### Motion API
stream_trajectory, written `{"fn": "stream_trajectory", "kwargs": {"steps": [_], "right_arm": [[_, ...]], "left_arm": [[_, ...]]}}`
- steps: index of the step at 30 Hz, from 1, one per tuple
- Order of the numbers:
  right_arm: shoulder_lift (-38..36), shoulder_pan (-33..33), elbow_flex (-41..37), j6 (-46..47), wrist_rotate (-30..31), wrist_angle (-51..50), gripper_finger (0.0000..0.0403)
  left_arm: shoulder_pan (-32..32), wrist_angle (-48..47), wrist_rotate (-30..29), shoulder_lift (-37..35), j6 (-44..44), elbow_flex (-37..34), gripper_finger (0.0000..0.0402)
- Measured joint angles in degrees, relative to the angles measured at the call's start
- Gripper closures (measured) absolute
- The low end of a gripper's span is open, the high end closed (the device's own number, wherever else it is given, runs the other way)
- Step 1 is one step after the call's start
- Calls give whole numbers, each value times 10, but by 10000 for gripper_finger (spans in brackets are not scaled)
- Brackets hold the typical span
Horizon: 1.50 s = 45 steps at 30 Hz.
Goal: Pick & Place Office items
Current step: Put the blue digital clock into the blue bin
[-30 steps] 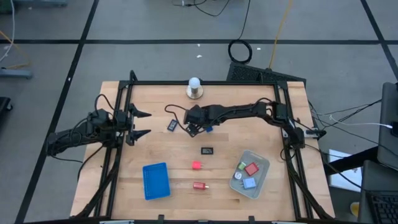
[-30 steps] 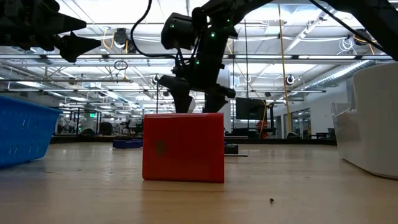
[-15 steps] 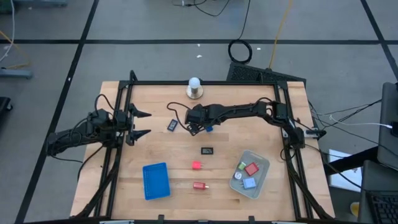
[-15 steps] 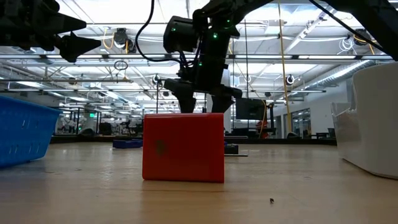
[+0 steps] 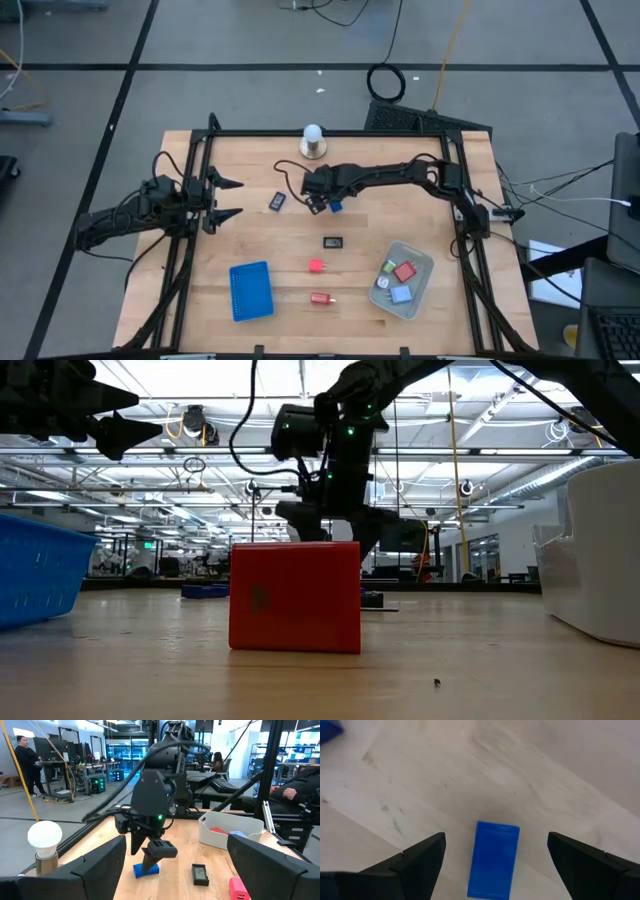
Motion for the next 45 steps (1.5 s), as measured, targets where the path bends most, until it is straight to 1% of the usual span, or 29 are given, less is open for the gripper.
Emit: {"fn": "stream_trajectory", "kwargs": {"steps": [5,12,21,26,30,35,41,45], "right_arm": [[0,-6,-26,2,-17,21,57],[0,-7,-54,3,-24,52,57],[-4,-10,-102,0,-56,134,57],[-4,-10,-107,2,-63,136,64],[-4,-7,-107,3,-63,135,90],[-2,-2,-108,3,-63,134,132],[-2,4,-108,3,-63,138,189],[-1,8,-108,-1,-65,140,235]], "left_arm": [[0,0,0,0,0,0,50],[0,0,0,0,0,0,50],[0,0,0,0,0,0,50],[0,0,0,0,0,0,50],[0,0,0,0,0,0,50],[0,0,0,0,0,0,50],[0,0,0,0,0,0,50],[0,0,0,0,0,0,50]]}}
